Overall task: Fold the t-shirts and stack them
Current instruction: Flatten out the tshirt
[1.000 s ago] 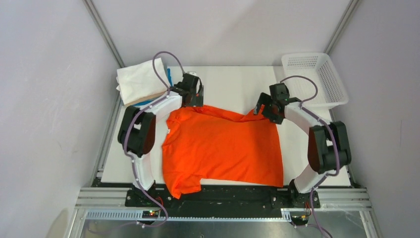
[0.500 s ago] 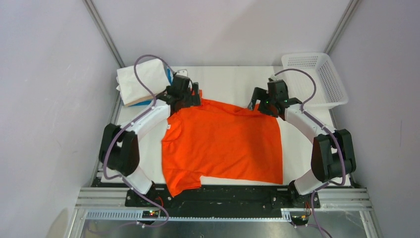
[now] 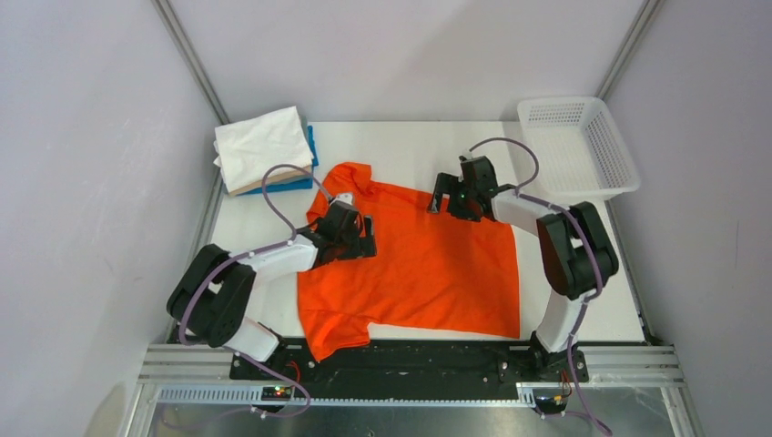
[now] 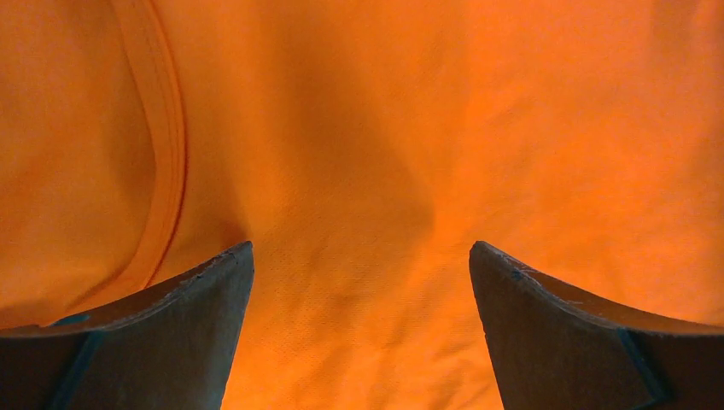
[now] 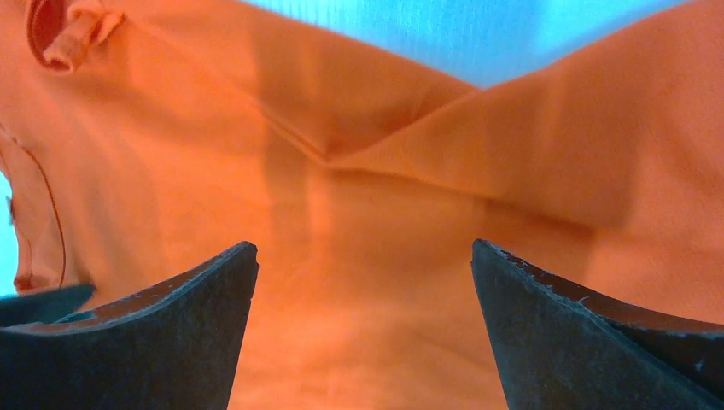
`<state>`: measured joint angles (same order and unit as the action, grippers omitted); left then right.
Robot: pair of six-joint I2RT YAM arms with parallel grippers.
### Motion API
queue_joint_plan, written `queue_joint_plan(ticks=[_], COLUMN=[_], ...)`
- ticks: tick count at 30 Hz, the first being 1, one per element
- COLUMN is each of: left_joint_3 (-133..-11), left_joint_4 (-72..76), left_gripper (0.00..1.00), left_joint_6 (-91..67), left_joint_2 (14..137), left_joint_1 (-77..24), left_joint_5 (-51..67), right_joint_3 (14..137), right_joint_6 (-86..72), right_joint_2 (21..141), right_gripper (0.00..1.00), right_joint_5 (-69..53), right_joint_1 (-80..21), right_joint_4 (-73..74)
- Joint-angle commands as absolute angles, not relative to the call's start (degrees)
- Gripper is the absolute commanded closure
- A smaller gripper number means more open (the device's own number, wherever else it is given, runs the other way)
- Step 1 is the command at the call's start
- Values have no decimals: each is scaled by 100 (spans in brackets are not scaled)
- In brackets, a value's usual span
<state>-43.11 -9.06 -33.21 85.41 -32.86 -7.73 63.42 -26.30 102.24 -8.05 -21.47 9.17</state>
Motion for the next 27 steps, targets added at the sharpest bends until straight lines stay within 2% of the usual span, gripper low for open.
queue_joint_plan(ticks=[1, 7, 10, 15, 22, 25, 27], left_joint_3=[-3977, -3420, -3210, -2960, -2867, -2950, -3101], left_joint_4=[-364, -275, -274, -275, -221, -235, -251], left_gripper=[0, 0, 0, 0, 0, 0, 0], left_joint_6=[-3642, -3726, -3676, -3607, -3542, -3486, -3440], left_joint_2=[8596, 8493, 8433, 8307, 8231, 8126, 7994], left_joint_1=[-3291, -3304, -3302, -3300, -3306, -3307, -3305], left_joint_5=[-782, -763, -707, -737, -508, -511, -490], right_joint_3=[6820, 7662, 8363, 10090, 12945, 13096, 12647], right_joint_6=[-3106, -3901, -4159, -4676, -5047, -4774, -4509], right_joint_2=[10723, 11715, 12132, 13168, 14600, 14444, 13984], right_gripper=[1, 1, 0, 1, 1, 1, 1], right_joint_5=[-770, -229, 99, 936, 1099, 986, 700], right_joint_1=[-2028, -1657, -1507, -1313, -1052, -1020, -1020], right_joint_4=[-207, -329, 78, 359, 1072, 1138, 887])
